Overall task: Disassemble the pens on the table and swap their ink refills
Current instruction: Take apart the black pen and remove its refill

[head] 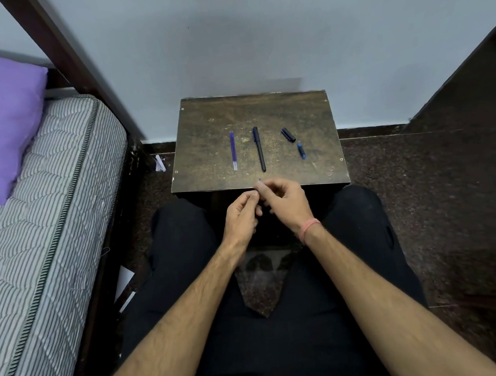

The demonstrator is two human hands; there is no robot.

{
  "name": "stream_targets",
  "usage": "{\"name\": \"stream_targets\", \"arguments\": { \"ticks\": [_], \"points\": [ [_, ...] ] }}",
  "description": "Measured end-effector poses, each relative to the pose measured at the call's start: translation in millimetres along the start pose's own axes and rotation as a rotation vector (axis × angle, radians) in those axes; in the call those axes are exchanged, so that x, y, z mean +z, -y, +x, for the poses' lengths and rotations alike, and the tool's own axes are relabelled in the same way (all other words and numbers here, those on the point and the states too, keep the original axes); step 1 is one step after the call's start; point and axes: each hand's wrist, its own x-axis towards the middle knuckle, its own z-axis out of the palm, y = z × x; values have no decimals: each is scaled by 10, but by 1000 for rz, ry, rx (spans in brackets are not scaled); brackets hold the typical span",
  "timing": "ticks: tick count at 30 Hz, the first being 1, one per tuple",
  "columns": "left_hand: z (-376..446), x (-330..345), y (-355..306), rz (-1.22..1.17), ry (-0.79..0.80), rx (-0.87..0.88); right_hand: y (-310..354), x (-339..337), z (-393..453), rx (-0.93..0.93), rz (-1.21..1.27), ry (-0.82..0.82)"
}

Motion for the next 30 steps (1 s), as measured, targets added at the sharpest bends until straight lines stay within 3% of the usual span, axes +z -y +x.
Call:
{"name": "stream_targets", "arguments": {
  "ticks": [5,9,11,16,20,26,30],
  "points": [
    [-63,9,-14,40,36,19,-17,-78,-40,64,204,20],
    [-98,33,-20,90,125,-34,22,-236,11,98,362,-125],
    [-115,54,-16,104,148,-35,16,-299,25,92,344,-137],
    [-73,72,-5,108,107,-2,-18,-236,-37,87,173,122],
    [-62,86,10,110,123,-5,31,-309,3,123,321,-33],
    [-22,89,46,108,99,15,27,-257,-10,67,180,118],
    [19,99,112,121,103,27,107,-357,97,8,211,-57]
  ]
}}
